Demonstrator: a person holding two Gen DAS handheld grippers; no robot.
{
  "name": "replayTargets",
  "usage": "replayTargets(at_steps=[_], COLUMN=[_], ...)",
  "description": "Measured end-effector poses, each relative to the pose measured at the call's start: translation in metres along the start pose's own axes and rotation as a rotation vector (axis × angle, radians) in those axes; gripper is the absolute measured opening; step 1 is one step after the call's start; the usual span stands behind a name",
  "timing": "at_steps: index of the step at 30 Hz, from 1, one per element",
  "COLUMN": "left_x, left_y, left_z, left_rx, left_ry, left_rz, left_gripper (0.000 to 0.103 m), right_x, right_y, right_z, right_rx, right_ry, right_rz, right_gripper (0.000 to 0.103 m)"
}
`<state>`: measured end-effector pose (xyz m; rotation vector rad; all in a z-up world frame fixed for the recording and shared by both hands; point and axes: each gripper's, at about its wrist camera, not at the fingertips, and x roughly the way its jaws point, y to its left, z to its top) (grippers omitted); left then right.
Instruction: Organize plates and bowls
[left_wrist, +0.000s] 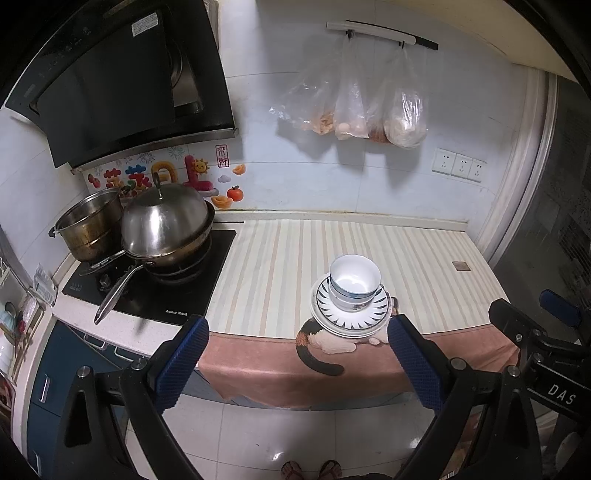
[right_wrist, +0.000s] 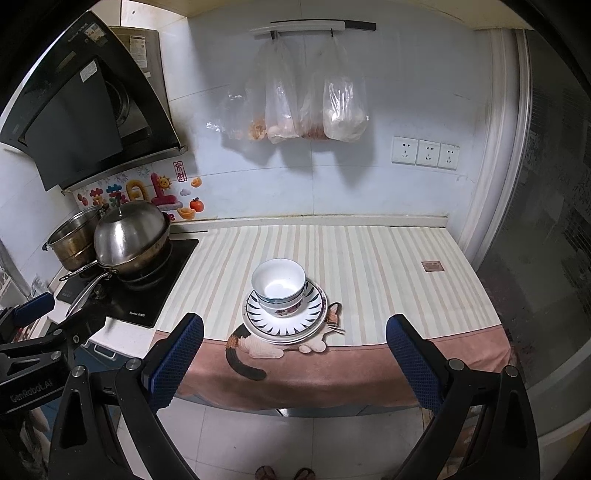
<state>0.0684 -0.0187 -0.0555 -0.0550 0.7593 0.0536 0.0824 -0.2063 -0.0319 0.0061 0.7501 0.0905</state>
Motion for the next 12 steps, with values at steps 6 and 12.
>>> replayTargets(at_steps=[6,12], left_x=[0.0012,0.0029], left_y=[0.0018,0.0021], left_z=[0.0009,0.0020], left_rx=[-0.002,0.001], left_ry=[0.001,0.001], left_rz=[-0.001,-0.002], left_gripper=[0.100,0.100], right_x=[0.0014,0.0047], right_y=[0.0001,0.0030], right_z=[0.0006,0.0022], right_rx=[0.002,0.005], right_ry=[0.003,0.002], right_rz=[-0.003,-0.010], right_gripper=[0.101,0.101])
